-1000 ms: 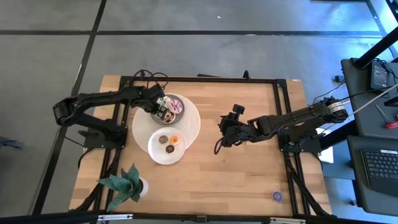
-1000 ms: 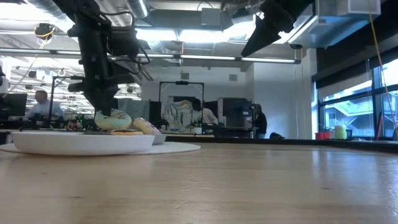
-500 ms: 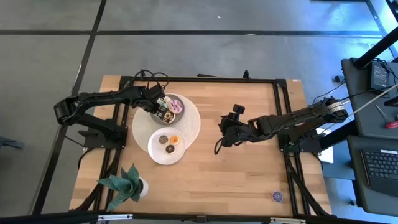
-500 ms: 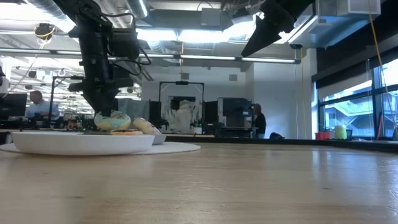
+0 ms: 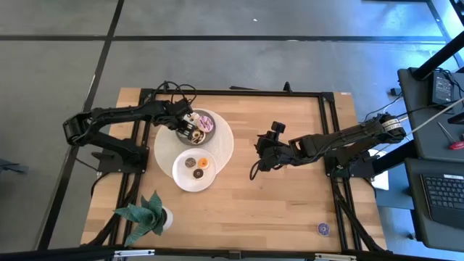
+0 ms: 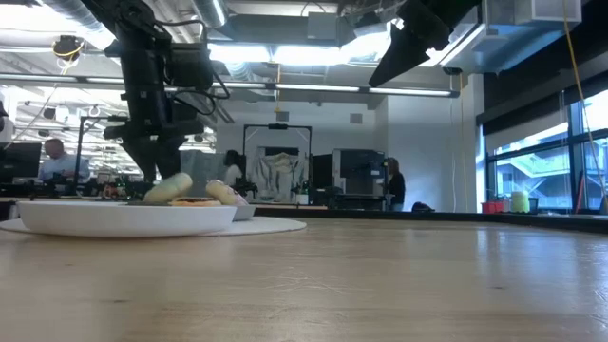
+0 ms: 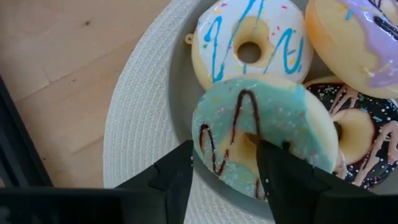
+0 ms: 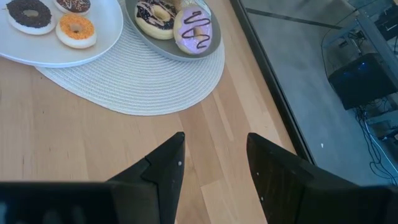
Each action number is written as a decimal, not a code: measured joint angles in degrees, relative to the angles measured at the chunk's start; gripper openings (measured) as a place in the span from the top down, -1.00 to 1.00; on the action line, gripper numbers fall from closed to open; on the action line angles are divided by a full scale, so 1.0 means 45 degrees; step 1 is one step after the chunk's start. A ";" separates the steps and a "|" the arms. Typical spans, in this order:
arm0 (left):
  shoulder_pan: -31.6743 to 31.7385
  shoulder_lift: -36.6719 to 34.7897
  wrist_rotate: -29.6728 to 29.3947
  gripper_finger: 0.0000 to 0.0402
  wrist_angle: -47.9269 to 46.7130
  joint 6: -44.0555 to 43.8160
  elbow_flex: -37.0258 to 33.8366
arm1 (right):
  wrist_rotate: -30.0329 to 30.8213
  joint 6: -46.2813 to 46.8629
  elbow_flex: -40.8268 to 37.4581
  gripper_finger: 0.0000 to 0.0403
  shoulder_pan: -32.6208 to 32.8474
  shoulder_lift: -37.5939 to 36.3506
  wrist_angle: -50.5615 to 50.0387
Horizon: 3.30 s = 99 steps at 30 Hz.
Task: Pick & Place donuts
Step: Put the big green donut on the gray plate, then put the small blue donut on the white plate
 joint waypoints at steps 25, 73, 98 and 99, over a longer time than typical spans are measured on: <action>-0.2033 -0.2112 -0.2797 0.08 0.1709 0.1478 0.1001 | -0.7903 0.7993 -0.0005 0.13 0.0845 -0.0335 -0.7490; -0.5137 -0.1316 -0.2472 0.08 0.5071 0.0558 0.1001 | -1.0309 2.3532 0.0000 0.13 1.1735 0.3619 -0.4984; -0.5222 -0.1316 -0.2190 0.08 0.5105 0.0524 0.1001 | -1.0370 1.6267 -0.0010 0.13 1.1778 0.4522 -0.5189; -0.5222 -0.1316 -0.2191 0.08 0.5105 0.0524 0.1001 | -1.0365 1.6267 -0.0010 0.13 1.1774 0.4572 -0.5193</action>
